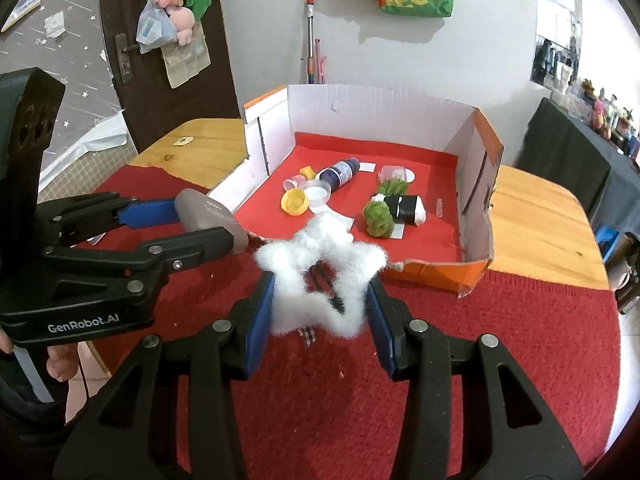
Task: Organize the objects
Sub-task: 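Lift and carry the grey case and white fluffy star into the box, then lower the grey case by the lids while the right gripper lowers the star by the yarn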
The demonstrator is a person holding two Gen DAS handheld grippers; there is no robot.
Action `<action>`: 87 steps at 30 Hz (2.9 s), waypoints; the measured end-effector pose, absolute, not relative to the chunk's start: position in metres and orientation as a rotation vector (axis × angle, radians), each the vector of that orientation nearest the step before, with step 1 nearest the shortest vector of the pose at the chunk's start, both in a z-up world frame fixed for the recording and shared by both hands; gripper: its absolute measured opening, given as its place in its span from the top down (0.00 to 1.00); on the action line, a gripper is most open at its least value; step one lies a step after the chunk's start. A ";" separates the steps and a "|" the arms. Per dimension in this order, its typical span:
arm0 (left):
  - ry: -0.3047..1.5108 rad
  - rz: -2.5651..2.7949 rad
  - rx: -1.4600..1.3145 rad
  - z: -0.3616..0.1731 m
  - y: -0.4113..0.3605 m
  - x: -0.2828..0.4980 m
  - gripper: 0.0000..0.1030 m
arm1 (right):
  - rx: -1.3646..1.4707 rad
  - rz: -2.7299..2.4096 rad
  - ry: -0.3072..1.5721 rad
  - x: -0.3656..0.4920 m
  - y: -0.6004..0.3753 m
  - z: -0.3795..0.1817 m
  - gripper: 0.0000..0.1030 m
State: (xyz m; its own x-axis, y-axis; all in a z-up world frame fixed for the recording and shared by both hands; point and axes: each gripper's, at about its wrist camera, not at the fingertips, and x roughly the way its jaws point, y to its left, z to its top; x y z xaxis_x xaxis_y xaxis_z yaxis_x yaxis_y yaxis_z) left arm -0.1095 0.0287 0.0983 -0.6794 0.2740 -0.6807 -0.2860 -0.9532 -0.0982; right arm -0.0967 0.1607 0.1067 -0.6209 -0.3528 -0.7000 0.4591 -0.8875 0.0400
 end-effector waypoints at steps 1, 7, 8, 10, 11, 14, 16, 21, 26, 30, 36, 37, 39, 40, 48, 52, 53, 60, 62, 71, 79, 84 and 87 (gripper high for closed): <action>0.022 2.628 -1.062 0.099 0.029 -0.112 0.49 | 1.026 -2.473 0.196 -0.099 0.161 0.107 0.59; 0.012 2.624 -1.074 0.098 0.029 -0.132 0.49 | 1.040 -2.465 0.197 -0.116 0.160 0.108 0.59; 0.011 2.623 -1.076 0.098 0.029 -0.134 0.49 | 1.043 -2.464 0.199 -0.119 0.159 0.108 0.59; 0.010 2.619 -1.084 0.096 0.029 -0.140 0.49 | 1.052 -2.459 0.200 -0.125 0.159 0.108 0.59; 0.008 2.617 -1.090 0.094 0.029 -0.144 0.49 | 1.059 -2.456 0.202 -0.130 0.158 0.107 0.59; 0.005 2.608 -1.111 0.089 0.028 -0.153 0.49 | 1.082 -2.443 0.208 -0.140 0.156 0.104 0.59; 0.003 2.602 -1.126 0.086 0.028 -0.160 0.49 | 1.096 -2.434 0.209 -0.147 0.155 0.102 0.59; -0.001 2.586 -1.156 0.078 0.029 -0.171 0.49 | 1.160 -2.393 0.201 -0.166 0.152 0.093 0.59; 0.005 2.568 -1.181 0.070 0.031 -0.180 0.49 | 1.252 -2.312 0.192 -0.184 0.153 0.080 0.59; 0.006 2.553 -1.206 0.064 0.031 -0.183 0.49 | 1.324 -2.249 0.190 -0.200 0.154 0.072 0.59; 0.017 2.528 -1.263 0.052 0.028 -0.187 0.49 | 1.398 -2.182 0.212 -0.213 0.151 0.066 0.59; 0.016 2.523 -1.274 0.050 0.027 -0.188 0.49 | 1.410 -2.171 0.208 -0.215 0.151 0.064 0.59; 0.008 2.512 -1.288 0.046 0.025 -0.189 0.49 | 1.432 -2.157 0.202 -0.218 0.151 0.061 0.59; 0.000 2.509 -1.286 0.046 0.024 -0.189 0.49 | 1.437 -2.157 0.201 -0.220 0.152 0.060 0.59; -0.019 2.503 -1.297 0.047 0.021 -0.190 0.49 | 1.447 -2.187 0.189 -0.224 0.158 0.057 0.59; 0.004 2.508 -1.313 0.045 0.019 -0.187 0.49 | 1.449 -2.203 0.179 -0.226 0.162 0.055 0.59; 0.009 2.507 -1.319 0.045 0.019 -0.187 0.49 | 1.445 -2.209 0.179 -0.225 0.163 0.055 0.59; 0.006 2.509 -1.325 0.045 0.018 -0.187 0.49 | 1.430 -2.235 0.178 -0.226 0.166 0.055 0.59; -0.009 2.512 -1.320 0.046 0.018 -0.190 0.49 | 1.430 -2.234 0.177 -0.226 0.166 0.054 0.59; -0.038 2.515 -1.286 0.050 0.024 -0.203 0.49 | 1.441 -2.224 0.173 -0.223 0.164 0.051 0.59; -0.022 2.493 -1.293 0.049 0.025 -0.209 0.49 | 1.448 -2.191 0.152 -0.213 0.161 0.053 0.59; -0.044 2.483 -1.298 0.048 0.020 -0.210 0.49 | 1.452 -2.226 0.147 -0.220 0.164 0.050 0.59; -0.060 2.485 -1.295 0.046 0.018 -0.204 0.50 | 1.440 -2.258 0.168 -0.221 0.163 0.050 0.59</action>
